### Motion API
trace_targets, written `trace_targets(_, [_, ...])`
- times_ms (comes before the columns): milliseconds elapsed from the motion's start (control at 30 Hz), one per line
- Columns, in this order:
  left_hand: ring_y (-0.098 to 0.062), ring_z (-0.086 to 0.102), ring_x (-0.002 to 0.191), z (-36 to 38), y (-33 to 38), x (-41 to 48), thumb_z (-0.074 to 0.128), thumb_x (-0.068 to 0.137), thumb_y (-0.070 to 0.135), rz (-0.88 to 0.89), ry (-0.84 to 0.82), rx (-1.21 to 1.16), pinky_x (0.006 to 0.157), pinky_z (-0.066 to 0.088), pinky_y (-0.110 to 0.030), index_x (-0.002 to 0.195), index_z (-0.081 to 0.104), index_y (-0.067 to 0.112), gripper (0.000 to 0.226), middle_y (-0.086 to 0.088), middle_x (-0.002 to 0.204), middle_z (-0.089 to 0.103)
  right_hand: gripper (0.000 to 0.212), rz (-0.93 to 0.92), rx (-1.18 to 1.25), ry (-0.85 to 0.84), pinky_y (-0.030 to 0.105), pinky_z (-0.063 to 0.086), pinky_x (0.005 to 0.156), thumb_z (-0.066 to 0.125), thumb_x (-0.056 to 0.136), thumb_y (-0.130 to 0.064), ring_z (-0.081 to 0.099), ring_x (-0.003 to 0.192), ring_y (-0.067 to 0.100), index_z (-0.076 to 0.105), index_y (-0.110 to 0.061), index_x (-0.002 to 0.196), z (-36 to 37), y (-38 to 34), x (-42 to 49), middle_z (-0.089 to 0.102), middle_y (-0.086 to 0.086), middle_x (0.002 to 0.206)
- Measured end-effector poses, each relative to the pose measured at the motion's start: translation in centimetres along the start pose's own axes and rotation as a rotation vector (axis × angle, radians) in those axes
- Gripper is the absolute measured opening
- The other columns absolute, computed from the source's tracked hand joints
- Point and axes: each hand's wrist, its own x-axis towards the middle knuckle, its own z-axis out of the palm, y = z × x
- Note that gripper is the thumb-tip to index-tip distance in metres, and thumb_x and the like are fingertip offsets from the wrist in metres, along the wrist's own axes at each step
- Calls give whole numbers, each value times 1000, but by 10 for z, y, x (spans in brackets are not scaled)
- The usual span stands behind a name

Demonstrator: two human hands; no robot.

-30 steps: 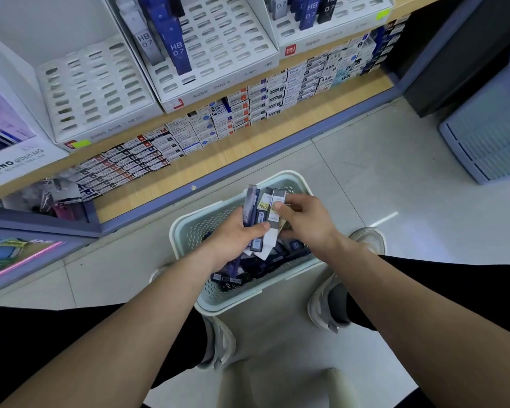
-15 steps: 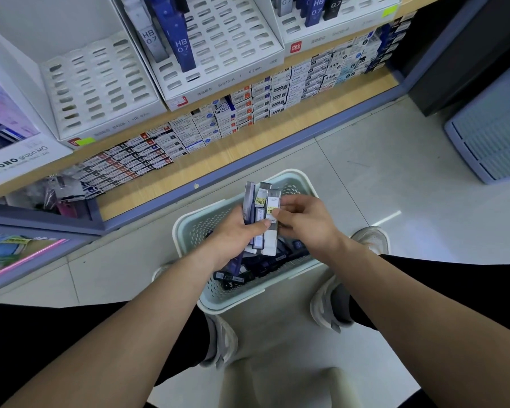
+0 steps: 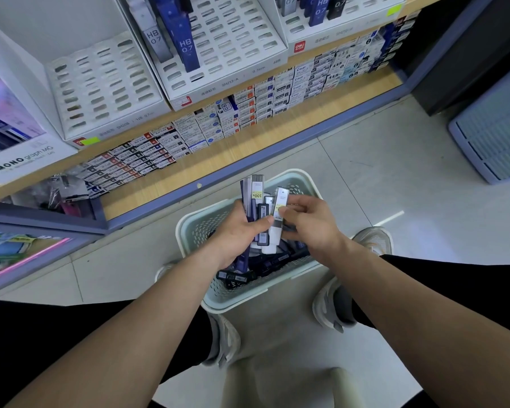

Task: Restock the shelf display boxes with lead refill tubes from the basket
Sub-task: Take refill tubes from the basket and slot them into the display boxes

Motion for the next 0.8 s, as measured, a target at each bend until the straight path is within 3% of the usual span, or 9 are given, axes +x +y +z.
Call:
trace_targets(133, [-11, 65, 101, -4, 2, 0, 74, 90, 29, 30, 42, 81, 89, 51, -33, 115, 50, 27, 35, 8, 110, 68, 16, -11, 26, 2, 34, 61, 73, 55, 98, 2, 70, 74, 20, 58, -11, 89, 1, 0, 0, 62, 4, 77])
trace_targets(300, [-14, 65, 107, -9, 5, 1, 77, 86, 32, 24, 9, 107, 102, 50, -45, 117, 49, 30, 42, 9, 113, 69, 13, -28, 102, -18, 33, 61, 75, 58, 96, 5, 73, 81, 26, 61, -7, 95, 0, 0, 0, 64, 14, 85])
trace_targets(400, [-13, 65, 107, -10, 7, 0, 78, 85, 29, 23, -10, 86, 103, 49, -43, 112, 50, 34, 39, 8, 112, 69, 11, -22, 90, -18, 33, 60, 74, 59, 95, 5, 73, 84, 29, 60, -5, 100, -2, 0, 2, 61, 19, 89])
trace_targets(567, [-15, 68, 104, -11, 9, 0, 82, 82, 27, 26, 30, 83, 100, 51, -45, 119, 55, 24, 46, 4, 110, 72, 12, -7, 1, -48, 38, 61, 73, 60, 96, -1, 72, 85, 30, 59, 1, 108, -4, -3, 5, 60, 20, 92])
trace_targets(700, [-15, 68, 104, -12, 13, -1, 82, 81, 26, 43, 40, 104, 100, 52, -44, 120, 57, 23, 47, 5, 110, 72, 17, -70, -32, -41, 42, 62, 74, 56, 97, 0, 74, 88, 33, 65, -6, 110, 2, -7, 2, 72, 19, 96])
trace_targets(800, [-13, 68, 102, -16, 21, -5, 82, 81, 28, 46, 51, 117, 100, 51, -39, 121, 57, 23, 48, 6, 109, 72, 22, -109, -74, 41, 39, 61, 66, 53, 99, -4, 73, 76, 27, 70, -14, 108, 3, -13, -1, 75, 12, 93])
